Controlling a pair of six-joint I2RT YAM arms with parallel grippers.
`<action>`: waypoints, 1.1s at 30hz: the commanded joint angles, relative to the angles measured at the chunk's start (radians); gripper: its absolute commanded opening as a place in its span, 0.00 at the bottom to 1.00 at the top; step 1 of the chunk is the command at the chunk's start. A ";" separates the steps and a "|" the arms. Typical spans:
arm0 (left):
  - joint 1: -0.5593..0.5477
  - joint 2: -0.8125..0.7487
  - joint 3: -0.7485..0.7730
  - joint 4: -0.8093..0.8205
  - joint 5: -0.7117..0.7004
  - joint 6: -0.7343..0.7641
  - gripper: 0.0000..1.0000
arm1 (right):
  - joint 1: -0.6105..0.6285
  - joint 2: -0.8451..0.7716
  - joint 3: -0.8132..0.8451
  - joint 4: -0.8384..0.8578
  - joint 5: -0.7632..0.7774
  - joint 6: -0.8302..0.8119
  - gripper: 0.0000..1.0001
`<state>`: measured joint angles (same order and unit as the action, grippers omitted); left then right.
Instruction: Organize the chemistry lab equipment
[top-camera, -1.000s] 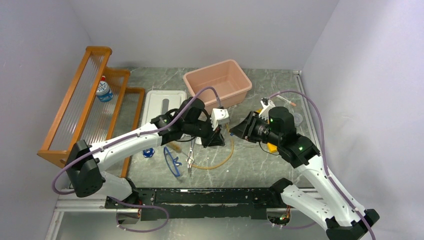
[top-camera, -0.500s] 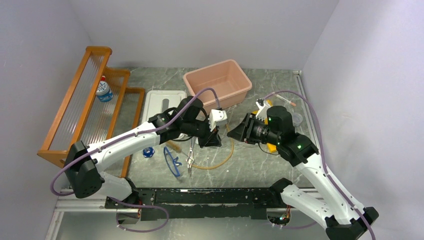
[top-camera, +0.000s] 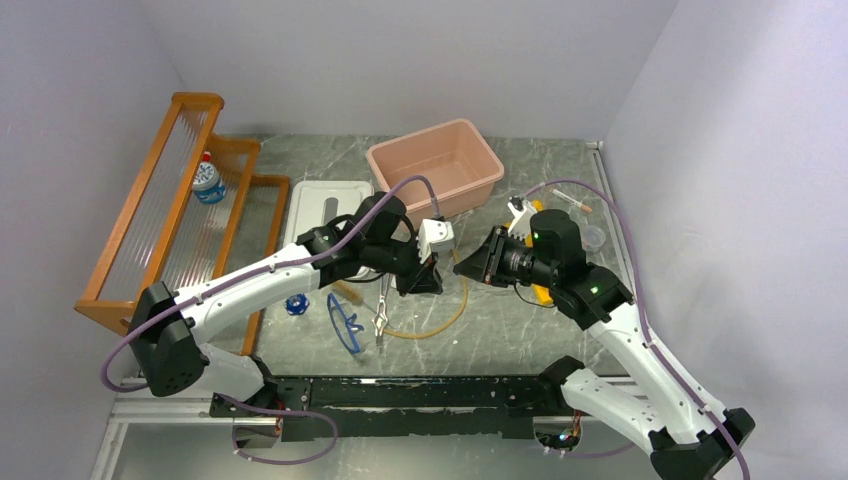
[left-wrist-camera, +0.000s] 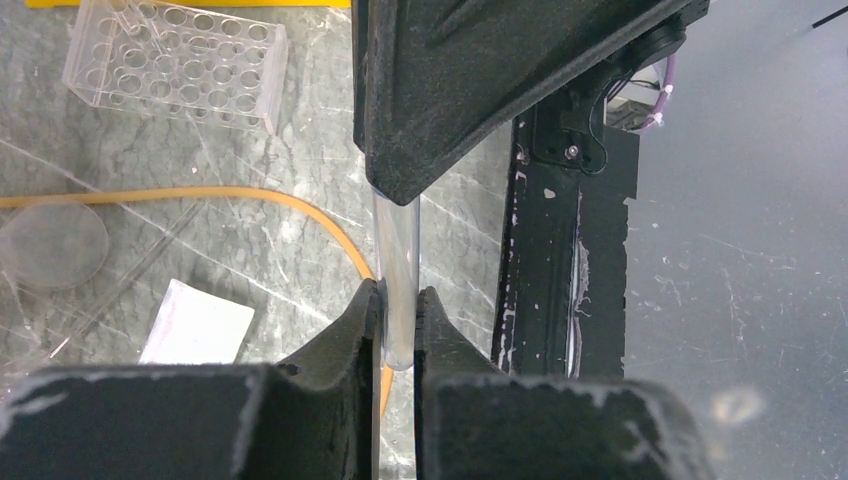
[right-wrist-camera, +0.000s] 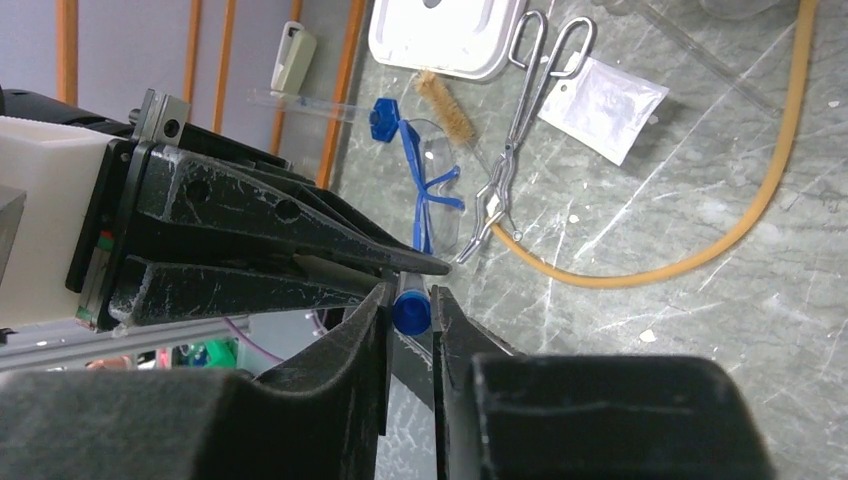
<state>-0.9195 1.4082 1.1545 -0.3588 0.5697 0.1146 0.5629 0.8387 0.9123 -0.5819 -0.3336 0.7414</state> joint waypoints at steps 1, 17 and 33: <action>0.006 -0.003 0.031 -0.001 -0.003 -0.010 0.16 | 0.003 0.000 -0.004 0.020 -0.016 -0.012 0.15; 0.048 -0.098 -0.070 0.127 -0.433 -0.317 0.69 | 0.003 0.136 -0.001 -0.085 0.918 -0.170 0.07; 0.055 -0.144 -0.145 0.168 -0.439 -0.304 0.70 | -0.180 0.318 -0.080 0.212 0.892 -0.285 0.07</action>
<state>-0.8711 1.2800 1.0218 -0.2283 0.1516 -0.1967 0.4553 1.1770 0.8471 -0.4568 0.6155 0.4881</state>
